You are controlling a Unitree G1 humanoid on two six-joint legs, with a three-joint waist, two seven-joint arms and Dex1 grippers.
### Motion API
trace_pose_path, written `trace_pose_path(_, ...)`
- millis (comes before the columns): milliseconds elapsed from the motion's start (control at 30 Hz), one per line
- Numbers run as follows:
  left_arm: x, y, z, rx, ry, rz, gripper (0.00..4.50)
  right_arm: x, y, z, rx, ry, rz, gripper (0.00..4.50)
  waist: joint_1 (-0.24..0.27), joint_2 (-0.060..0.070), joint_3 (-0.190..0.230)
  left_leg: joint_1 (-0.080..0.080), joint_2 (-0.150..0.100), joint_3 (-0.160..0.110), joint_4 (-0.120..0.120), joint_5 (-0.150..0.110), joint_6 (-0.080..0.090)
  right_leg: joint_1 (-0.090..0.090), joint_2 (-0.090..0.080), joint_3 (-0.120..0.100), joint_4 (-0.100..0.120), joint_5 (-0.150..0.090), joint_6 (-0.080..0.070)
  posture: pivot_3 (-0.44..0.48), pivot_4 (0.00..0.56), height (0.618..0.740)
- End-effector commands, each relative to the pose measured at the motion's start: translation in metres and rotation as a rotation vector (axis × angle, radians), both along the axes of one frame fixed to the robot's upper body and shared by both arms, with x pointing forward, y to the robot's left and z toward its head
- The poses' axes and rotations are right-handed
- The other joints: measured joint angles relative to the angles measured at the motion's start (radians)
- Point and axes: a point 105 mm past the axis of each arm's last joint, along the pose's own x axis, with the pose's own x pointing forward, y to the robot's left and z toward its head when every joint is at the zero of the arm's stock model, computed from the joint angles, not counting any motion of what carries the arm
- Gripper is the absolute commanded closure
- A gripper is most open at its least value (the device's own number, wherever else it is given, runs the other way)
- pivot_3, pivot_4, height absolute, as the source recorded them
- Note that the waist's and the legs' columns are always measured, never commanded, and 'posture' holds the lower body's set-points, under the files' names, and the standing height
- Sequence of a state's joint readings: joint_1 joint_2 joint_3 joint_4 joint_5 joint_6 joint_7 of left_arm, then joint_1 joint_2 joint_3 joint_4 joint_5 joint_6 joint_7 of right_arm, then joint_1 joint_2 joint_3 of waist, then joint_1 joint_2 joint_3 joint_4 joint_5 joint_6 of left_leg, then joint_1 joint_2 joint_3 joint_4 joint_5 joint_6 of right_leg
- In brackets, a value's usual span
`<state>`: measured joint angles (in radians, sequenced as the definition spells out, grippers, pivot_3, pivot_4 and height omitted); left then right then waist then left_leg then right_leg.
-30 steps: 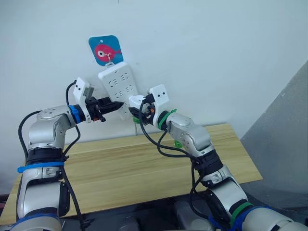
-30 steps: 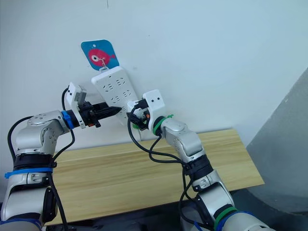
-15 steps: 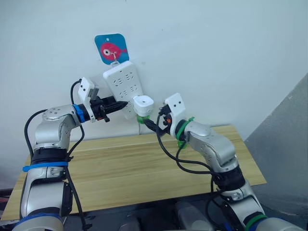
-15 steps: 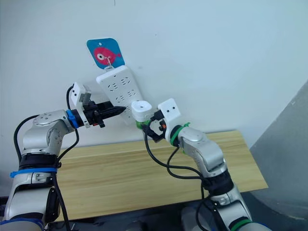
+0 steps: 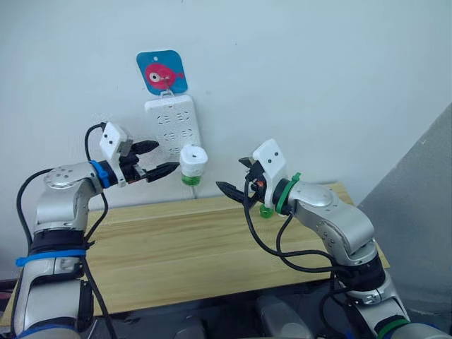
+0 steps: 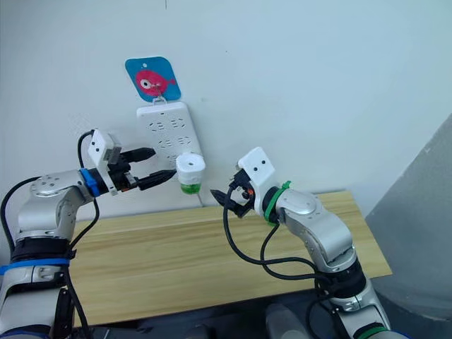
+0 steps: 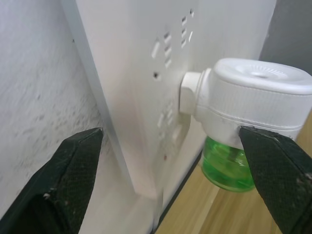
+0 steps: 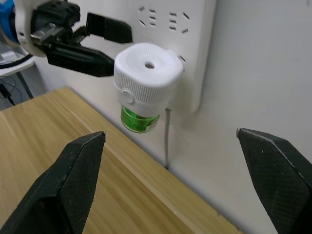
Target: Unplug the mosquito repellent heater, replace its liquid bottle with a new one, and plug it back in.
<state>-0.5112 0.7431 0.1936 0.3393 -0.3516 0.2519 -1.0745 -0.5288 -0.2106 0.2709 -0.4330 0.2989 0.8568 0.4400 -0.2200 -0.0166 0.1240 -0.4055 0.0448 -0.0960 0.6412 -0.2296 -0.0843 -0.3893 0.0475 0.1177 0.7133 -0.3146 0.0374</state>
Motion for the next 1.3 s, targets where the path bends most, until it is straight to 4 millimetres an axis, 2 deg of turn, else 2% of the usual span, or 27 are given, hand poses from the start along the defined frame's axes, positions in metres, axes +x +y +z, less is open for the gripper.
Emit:
trace_pose_path(33,-0.009,0.012,0.021,0.012,-0.077,0.045,0.01,-0.015,0.01,0.018,0.055,-0.084,0.114,0.0,0.007,0.0,0.0,0.0,0.0,-0.001,0.0,0.0,0.0,0.0,0.0,0.0,0.0,0.0,0.0,-0.084,0.055,0.74)
trace_pose_path(133,-0.025,0.018,0.021,0.045,-0.07,0.055,0.01,-0.021,0.014,0.019,0.05,-0.114,0.179,0.0,0.017,0.0,0.0,0.0,0.0,-0.001,0.0,0.0,0.0,0.0,0.0,-0.001,0.0,0.0,0.0,-0.057,0.057,0.74)
trace_pose_path(233,-0.045,0.024,0.022,0.067,-0.052,0.066,0.0,-0.023,0.016,0.02,0.056,-0.121,0.223,0.56,0.032,0.0,0.0,0.0,0.0,0.0,0.0,0.0,0.0,0.0,0.0,0.0,0.0,0.0,0.0,-0.014,0.064,0.74)
trace_pose_path(300,-0.061,0.023,0.019,0.08,-0.028,0.049,0.0,-0.024,0.018,0.02,0.054,-0.129,0.246,1.31,0.045,0.0,0.0,0.0,0.001,0.0,0.0,0.0,0.0,0.0,0.0,0.0,0.0,0.0,0.0,0.005,0.063,0.74)
trace_pose_path(400,-0.085,0.01,0.013,0.072,0.012,0.0,0.0,-0.022,0.023,0.018,0.049,-0.132,0.259,2.41,0.066,0.0,0.0,0.002,0.001,0.001,-0.001,0.0,0.0,0.001,0.0,0.0,0.0,-0.002,-0.002,0.041,0.061,0.74)
trace_pose_path(567,-0.112,-0.024,0.004,0.006,0.026,-0.054,0.0,-0.008,0.035,0.009,0.025,-0.152,0.216,4.28,0.112,-0.001,0.0,0.005,0.002,0.001,-0.003,0.0,0.0,0.002,0.0,0.0,0.001,-0.003,-0.004,0.058,0.056,0.74)
trace_pose_path(600,-0.116,-0.031,0.003,-0.004,0.018,-0.06,0.0,-0.004,0.036,0.006,0.021,-0.153,0.195,4.48,0.118,-0.001,0.0,0.005,0.002,0.001,-0.003,0.0,0.0,0.002,0.0,0.0,0.001,-0.003,-0.004,0.06,0.056,0.74)
trace_pose_path(867,-0.134,-0.055,-0.015,-0.059,-0.01,-0.046,0.0,0.016,0.039,-0.002,0.026,-0.15,0.078,4.48,0.143,-0.003,-0.002,0.006,0.001,0.007,-0.005,0.0,0.0,0.001,0.0,0.003,-0.001,-0.003,-0.004,0.05,0.056,0.74)
trace_pose_path(1300,-0.127,-0.07,-0.018,-0.076,-0.033,-0.053,0.0,0.027,0.036,-0.008,0.037,-0.122,0.01,4.48,0.141,-0.004,-0.002,0.007,0.002,0.008,-0.005,0.0,0.0,0.001,0.0,0.004,0.0,-0.003,-0.004,0.047,0.057,0.74)
